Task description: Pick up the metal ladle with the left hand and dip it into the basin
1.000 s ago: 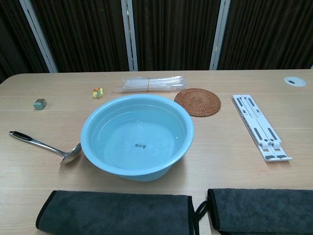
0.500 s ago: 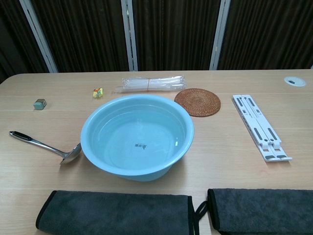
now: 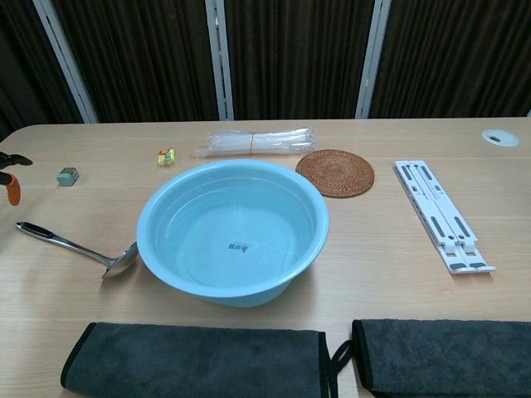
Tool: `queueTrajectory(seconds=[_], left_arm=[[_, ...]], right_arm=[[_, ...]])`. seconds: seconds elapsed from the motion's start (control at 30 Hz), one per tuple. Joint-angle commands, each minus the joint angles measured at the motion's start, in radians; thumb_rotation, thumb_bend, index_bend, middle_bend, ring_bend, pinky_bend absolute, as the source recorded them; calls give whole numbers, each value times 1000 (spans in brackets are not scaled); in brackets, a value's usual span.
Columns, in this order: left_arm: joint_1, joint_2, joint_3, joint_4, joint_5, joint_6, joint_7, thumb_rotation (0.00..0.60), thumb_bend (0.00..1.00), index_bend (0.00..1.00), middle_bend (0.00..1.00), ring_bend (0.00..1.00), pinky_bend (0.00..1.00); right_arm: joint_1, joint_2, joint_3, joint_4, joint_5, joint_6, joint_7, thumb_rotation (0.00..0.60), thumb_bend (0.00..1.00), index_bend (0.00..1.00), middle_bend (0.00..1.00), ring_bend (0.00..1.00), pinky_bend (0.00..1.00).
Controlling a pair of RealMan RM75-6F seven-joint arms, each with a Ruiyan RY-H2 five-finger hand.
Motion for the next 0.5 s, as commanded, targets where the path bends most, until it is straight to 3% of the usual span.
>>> queueTrajectory(seconds=[0.03,0.5], left_arm=[[-28,-50,11,65,10,-28,-44,600,314,365,0,0,0],[-62,-131,47,166,42,-41,-140,600,326,393,0,0,0]], right_arm=[[3,-1,-1,4,8,-11,-1,472,0,0,0,0,0],[15,-1,-5,8,21,-44,1,469,0,0,0,0,0]])
